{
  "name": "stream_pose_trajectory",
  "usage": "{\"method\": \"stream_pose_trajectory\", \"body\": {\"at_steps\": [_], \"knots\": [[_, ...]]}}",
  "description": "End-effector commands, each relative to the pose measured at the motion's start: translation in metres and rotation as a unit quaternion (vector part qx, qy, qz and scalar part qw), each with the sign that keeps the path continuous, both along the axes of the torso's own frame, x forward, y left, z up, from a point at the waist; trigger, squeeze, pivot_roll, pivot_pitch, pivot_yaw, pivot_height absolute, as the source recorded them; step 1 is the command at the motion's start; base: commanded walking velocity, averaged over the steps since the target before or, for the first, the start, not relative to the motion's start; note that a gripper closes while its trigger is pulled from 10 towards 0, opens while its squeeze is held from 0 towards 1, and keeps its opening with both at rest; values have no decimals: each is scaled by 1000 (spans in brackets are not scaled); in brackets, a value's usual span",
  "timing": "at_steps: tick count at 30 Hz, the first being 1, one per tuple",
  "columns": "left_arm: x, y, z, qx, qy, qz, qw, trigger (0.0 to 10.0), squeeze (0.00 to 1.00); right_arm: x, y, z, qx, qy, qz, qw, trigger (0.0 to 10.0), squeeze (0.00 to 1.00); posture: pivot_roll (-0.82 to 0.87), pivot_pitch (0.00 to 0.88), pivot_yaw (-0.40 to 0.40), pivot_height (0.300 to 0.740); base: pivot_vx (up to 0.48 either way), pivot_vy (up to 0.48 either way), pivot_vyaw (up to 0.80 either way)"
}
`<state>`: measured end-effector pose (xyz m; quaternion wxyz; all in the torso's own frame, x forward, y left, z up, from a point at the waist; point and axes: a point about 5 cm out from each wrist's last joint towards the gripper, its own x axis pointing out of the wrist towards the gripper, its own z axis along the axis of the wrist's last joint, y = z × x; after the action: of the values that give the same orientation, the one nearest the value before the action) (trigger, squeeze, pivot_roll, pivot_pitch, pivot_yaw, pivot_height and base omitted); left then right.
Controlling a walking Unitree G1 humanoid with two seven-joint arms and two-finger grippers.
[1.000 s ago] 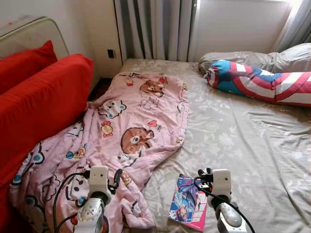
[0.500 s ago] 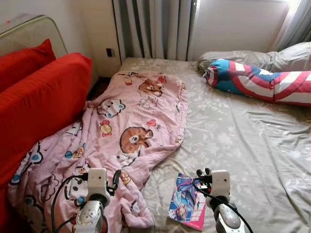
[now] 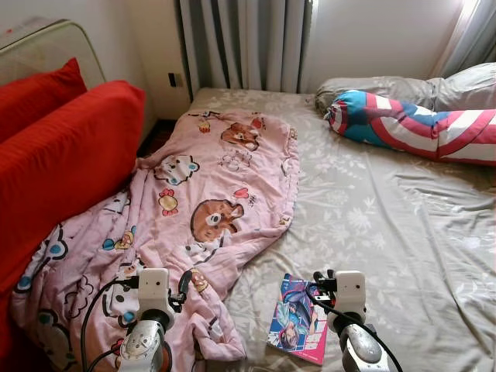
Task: Clean up the room
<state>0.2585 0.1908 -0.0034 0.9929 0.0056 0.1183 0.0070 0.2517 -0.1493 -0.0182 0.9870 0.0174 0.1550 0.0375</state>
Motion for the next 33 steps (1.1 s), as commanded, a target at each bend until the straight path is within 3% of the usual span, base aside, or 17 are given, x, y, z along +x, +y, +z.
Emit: {"method": "stream_pose_trajectory", "body": {"at_steps": [1,10,22,33], "knots": [[1,3,1,3,-1,5,1000,10000,0,-1,-1,0,5,-2,-3,1000,10000,0,-92,50,-13,695,0,0,0],[0,3,1,3,1,6,1000,10000,0,-3,-1,-6,-7,28,-1,1000,10000,0,-90,50,-15,690,0,0,0],[0,3,0,3,6,7,1000,10000,0,-4,1,-6,7,18,5,1000,10000,0,-88,54,-15,665,0,0,0],[1,3,0,3,7,6,1000,10000,0,-6,3,-11,4,43,11,999,10000,0,-88,54,-14,650,0,0,0]]}}
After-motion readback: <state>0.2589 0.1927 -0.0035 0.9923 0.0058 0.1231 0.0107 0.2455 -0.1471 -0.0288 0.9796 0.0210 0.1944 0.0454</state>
